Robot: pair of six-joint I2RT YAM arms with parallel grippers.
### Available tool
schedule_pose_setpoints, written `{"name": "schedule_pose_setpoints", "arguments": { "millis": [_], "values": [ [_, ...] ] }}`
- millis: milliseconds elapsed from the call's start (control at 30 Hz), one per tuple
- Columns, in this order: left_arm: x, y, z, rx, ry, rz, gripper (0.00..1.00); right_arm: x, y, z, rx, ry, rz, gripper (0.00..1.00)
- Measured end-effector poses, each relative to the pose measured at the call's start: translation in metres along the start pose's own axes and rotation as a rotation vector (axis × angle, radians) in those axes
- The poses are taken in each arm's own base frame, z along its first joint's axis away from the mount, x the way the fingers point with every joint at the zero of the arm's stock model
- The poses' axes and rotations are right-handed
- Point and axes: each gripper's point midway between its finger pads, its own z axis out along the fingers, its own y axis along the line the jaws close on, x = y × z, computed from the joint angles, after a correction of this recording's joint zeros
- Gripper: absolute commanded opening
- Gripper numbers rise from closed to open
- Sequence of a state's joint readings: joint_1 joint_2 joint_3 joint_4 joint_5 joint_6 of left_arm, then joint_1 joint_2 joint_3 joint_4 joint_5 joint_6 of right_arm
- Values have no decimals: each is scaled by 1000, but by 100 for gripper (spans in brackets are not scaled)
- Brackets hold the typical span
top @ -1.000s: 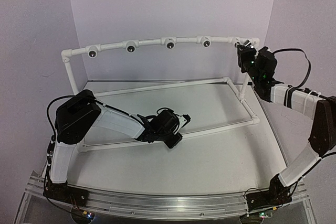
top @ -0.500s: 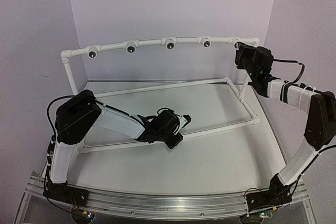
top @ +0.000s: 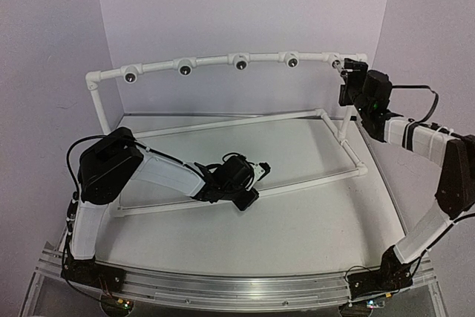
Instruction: Install the water faucets
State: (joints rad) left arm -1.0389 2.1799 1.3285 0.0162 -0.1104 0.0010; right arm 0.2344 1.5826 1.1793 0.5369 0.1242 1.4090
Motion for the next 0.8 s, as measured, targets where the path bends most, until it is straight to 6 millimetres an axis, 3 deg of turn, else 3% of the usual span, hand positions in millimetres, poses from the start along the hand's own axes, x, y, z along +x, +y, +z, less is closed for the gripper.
{"name": "schedule_pose_setpoints", "arguments": {
  "millis": [200, 533, 667, 800],
  "values": [
    [0, 0, 0, 2, 0, 0, 0, -10, 25, -30, -51, -7, -75, 98],
    [0, 0, 0, 2, 0, 1, 0, -14, 9, -70, 31, 28, -86, 98],
    [0, -1, 0, 3, 0, 1, 0, -16, 19, -87, 50, 59, -339, 98],
    [0, -1, 0, 5, 1, 1, 0, -14, 44, -99, -3, 103, -706, 82]
  ]
}}
